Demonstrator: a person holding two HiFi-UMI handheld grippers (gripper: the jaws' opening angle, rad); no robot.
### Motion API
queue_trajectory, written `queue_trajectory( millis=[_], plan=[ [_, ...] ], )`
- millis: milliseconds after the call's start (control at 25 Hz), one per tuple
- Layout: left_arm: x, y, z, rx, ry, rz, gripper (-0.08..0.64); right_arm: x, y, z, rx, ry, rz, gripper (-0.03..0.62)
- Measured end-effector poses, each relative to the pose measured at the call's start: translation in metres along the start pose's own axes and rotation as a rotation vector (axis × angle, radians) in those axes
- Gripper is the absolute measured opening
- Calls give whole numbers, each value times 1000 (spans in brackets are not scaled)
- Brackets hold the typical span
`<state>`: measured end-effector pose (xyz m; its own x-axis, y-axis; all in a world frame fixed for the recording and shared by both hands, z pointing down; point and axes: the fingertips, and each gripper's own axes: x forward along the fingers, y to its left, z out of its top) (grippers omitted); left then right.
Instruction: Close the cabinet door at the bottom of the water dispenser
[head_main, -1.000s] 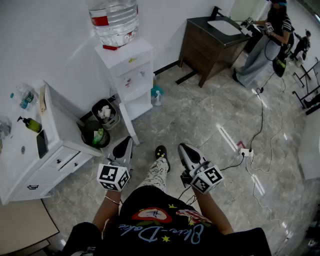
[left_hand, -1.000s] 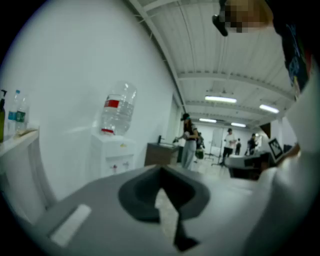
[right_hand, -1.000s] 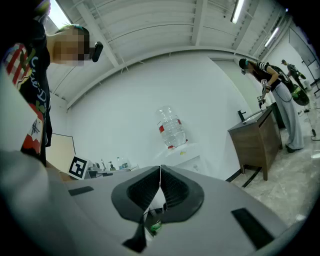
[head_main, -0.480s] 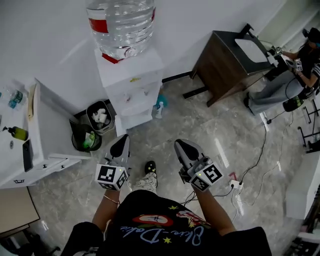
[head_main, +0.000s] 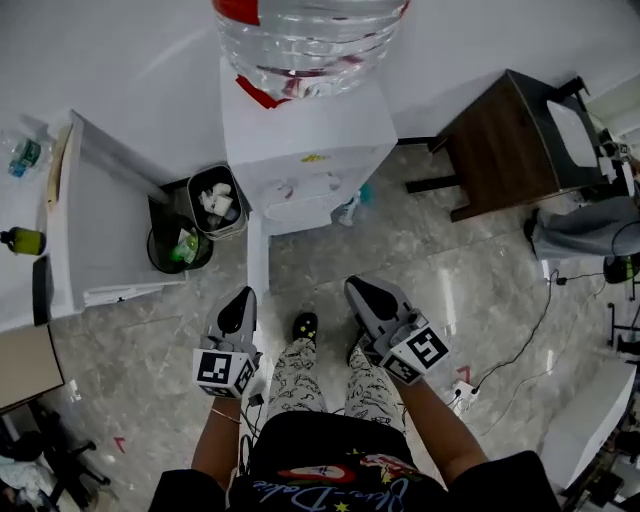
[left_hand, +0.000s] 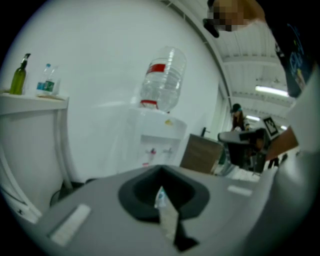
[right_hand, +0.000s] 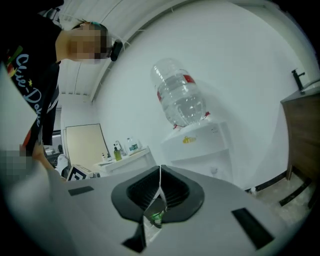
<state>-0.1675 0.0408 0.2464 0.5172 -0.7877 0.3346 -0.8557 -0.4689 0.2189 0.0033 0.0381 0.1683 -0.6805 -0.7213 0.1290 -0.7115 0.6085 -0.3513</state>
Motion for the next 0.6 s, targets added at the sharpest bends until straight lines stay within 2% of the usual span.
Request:
queue_trajectory(
  millis=[160,280,480,600],
  plan=[
    [9,36,-64,-36,55,108,0,36,-17,-50,-9,64,98,17],
    [28,66,-120,-25,87,170,0,65,-39,-89,-12,79,151,17],
    [58,118,-223,-29,170,235,0,113,-67,-154,6,97,209,17],
    [64,134,-271,-13,237,245,0,130,-70,-186,20,115,229,17]
  ],
)
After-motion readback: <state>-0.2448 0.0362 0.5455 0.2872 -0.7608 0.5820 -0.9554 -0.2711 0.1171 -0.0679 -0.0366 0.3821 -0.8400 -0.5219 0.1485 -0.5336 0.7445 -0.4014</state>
